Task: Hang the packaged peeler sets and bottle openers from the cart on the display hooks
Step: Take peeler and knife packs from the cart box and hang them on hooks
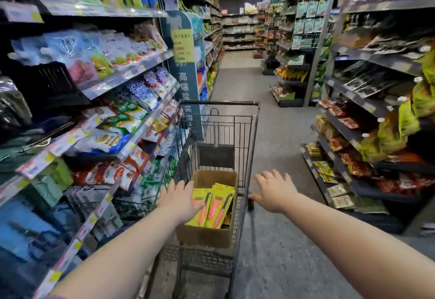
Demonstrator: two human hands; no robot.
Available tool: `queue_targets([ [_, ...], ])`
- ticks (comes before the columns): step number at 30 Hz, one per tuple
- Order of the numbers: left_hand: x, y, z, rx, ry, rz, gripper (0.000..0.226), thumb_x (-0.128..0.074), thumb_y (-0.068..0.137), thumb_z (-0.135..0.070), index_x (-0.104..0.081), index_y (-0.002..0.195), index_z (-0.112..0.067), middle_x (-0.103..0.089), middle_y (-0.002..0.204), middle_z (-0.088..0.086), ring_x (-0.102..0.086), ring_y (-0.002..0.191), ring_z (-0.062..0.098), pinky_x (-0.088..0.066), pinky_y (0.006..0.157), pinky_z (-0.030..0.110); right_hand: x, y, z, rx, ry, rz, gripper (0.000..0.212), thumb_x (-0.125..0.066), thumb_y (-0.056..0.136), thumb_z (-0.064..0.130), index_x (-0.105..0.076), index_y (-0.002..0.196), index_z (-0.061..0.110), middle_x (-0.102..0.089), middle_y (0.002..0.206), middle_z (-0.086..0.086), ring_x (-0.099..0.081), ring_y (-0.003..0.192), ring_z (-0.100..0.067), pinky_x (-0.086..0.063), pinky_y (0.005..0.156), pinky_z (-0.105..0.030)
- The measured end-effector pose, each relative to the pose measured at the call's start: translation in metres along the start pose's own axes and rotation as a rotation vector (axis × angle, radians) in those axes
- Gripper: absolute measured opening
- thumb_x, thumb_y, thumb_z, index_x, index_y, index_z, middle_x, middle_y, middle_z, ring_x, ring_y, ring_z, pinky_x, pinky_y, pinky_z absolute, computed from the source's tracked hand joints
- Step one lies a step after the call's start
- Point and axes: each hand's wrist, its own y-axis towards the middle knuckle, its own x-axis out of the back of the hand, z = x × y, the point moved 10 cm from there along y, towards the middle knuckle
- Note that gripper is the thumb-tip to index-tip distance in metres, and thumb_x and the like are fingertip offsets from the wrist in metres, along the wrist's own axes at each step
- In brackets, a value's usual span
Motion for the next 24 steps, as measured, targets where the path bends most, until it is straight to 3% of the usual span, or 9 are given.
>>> queue_targets([
  [13,-0.062,0.164,0.020,-0.065,0.058,0.148,0.087,-0.034,0.085,-0.070,-0.009,0.150,-0.018,-0.016,0.158,0.008,-0.008,0.145,0.036,-0.012,0.114,0.054,-0.055,0.154,-0.004,-0.017,0.025,0.121,0.067,-0.039,0.091,0.054,-0.023,0.145,0.019,-0.027,0.151,-0.009,-0.015,0.142,-0.033,-0.014,0.111,-0.058],
  [24,-0.119,0.257,0.032,0.100,0.008,0.261,0.083,-0.033,0.085,-0.069,-0.012,0.150,-0.021,-0.017,0.158,0.007,-0.008,0.145,0.032,-0.016,0.115,0.052,-0.125,0.286,-0.006,0.136,0.035,0.242,0.070,-0.042,0.088,0.058,-0.026,0.144,0.019,-0.031,0.148,-0.009,-0.019,0.140,-0.034,-0.015,0.111,-0.057],
])
